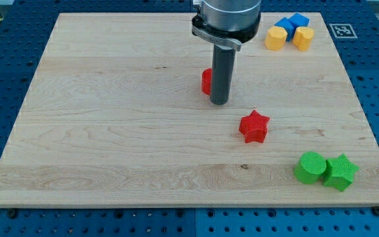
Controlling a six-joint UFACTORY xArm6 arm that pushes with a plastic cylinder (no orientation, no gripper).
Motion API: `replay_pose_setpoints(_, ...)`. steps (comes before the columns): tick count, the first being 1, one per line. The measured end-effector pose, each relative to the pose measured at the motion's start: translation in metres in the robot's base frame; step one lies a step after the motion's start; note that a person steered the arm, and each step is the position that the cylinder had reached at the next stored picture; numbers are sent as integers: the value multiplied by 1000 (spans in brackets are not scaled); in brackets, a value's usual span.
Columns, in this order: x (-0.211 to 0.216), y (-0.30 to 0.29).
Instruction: Move your arm towards green circle
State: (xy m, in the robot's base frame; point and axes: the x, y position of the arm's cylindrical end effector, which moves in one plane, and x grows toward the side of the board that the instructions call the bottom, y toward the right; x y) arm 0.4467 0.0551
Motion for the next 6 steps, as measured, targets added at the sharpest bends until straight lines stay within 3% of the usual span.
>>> replay_pose_setpoints(2, 12, 70)
replay_pose_setpoints(3, 57, 106)
replay_pose_setpoints(4, 79, 120)
replay_pose_setpoints(6, 79, 105)
